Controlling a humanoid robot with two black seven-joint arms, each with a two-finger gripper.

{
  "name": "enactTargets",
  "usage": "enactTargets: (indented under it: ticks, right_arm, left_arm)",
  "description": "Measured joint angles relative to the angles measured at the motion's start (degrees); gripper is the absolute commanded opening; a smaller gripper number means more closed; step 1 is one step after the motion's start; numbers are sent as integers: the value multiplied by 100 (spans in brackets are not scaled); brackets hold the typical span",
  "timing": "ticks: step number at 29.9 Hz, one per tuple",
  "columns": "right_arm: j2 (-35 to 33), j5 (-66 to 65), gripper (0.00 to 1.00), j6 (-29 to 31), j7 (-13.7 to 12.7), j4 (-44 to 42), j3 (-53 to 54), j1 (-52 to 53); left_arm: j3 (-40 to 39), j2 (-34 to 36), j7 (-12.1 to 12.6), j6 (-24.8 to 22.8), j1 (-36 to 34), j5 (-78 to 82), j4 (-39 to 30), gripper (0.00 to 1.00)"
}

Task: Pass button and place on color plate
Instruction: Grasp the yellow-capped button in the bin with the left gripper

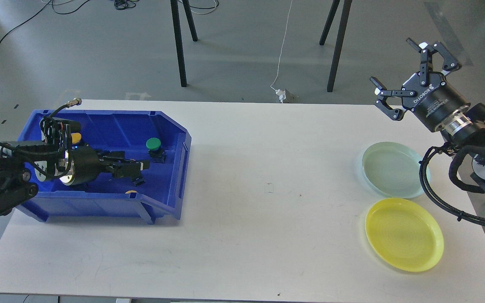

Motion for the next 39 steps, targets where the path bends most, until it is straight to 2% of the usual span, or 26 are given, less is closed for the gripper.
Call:
enactTargets:
  ticks: [21,31,39]
  right_arm:
    - [-7,0,99,0,0,0,9,-151]
    - [-8,0,99,0,0,0,16,-183]
    - [-8,0,99,0,0,0,18,-228]
  left_arm:
    - [5,-484,0,-65,162,87,843,98]
    - [5,-491,0,-65,241,85,883,93]
    - [5,-732,0,-72,284,85,1195,91]
